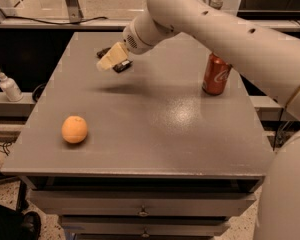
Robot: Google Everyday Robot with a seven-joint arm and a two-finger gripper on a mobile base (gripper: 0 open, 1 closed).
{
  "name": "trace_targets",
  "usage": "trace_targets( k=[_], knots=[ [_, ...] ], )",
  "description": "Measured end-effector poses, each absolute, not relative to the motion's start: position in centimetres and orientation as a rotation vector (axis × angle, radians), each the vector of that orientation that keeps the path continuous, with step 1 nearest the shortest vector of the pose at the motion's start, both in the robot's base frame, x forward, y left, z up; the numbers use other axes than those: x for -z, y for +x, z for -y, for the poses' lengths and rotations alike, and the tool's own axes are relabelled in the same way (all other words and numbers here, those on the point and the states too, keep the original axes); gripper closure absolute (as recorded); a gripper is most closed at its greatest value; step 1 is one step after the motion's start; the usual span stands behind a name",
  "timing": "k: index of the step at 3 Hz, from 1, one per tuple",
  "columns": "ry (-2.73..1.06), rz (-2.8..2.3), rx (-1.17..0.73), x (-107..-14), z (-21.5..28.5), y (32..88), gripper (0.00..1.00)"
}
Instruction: Pick rxbar chocolate
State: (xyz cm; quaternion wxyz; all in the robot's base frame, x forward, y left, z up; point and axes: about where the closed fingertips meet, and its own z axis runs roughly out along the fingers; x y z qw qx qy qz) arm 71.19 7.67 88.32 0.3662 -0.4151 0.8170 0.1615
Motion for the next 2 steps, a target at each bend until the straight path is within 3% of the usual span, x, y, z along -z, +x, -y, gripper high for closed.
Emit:
trace_targets(
  k=[2],
  knots=[
    [-1.116, -2.101, -0.405, -84.2, -10.6, 73.0, 0.00]
  ],
)
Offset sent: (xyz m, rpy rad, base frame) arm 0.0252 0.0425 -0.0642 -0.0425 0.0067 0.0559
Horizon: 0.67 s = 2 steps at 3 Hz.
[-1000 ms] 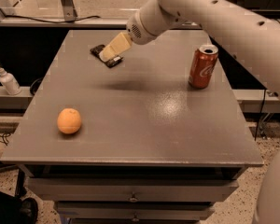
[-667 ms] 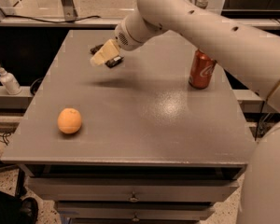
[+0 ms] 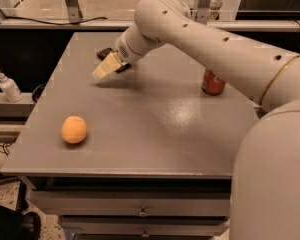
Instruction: Pick rxbar chocolate
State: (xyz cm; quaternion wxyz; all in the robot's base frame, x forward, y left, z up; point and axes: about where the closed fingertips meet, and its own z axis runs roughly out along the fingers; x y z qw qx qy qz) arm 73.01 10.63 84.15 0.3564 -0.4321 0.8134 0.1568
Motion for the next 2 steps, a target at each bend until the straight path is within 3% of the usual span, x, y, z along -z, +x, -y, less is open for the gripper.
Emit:
trace_targets(
  k=[2],
  knots=[
    [-1.124, -2.101, -0.408, -82.27, -10.49, 74.41, 0.41]
  ],
)
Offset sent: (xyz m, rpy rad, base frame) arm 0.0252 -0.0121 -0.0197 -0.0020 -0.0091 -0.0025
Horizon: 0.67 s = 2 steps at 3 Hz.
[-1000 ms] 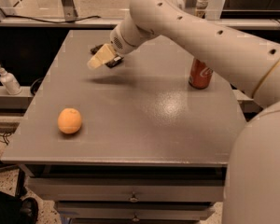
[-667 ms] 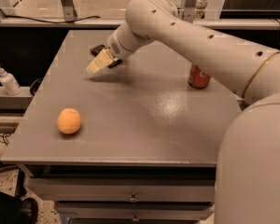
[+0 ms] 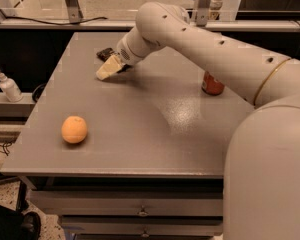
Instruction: Pick rxbar chocolate
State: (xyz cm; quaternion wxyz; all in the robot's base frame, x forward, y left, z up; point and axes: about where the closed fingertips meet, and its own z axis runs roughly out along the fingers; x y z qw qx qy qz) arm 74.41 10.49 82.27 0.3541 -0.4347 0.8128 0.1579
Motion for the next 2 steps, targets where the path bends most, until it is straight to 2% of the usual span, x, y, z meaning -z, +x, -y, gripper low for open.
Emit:
trace_targets(
  k=[2],
  knots=[
    [-1.123, -2.101, -0.407, -82.72, -10.36, 74.55, 0.88]
  ],
)
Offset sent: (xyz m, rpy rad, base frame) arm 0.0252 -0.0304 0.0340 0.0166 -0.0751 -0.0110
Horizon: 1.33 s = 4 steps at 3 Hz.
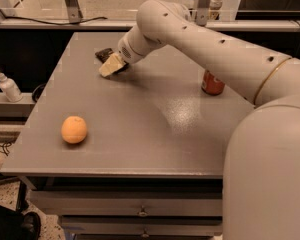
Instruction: Pick rxbar chocolate
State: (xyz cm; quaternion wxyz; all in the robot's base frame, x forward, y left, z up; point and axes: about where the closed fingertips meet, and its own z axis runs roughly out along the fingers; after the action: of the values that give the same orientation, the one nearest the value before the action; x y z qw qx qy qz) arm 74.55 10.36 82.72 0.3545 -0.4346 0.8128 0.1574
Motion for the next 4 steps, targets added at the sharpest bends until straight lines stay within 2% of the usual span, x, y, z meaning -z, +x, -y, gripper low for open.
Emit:
trace_targets(
  k=[1, 2, 3, 4],
  knots=[
    [-1.123, -2.100, -0.407, -83.1, -10.4, 74.6, 1.00],
    [-1.123, -2.100, -0.407, -83.2, -10.4, 74.6, 1.00],
    [-1.117, -2.016, -0.379, -87.4, -8.3, 75.1, 1.00],
    [-1.098, -1.904, -0.352, -93.5, -4.0, 75.7, 1.00]
  ],
)
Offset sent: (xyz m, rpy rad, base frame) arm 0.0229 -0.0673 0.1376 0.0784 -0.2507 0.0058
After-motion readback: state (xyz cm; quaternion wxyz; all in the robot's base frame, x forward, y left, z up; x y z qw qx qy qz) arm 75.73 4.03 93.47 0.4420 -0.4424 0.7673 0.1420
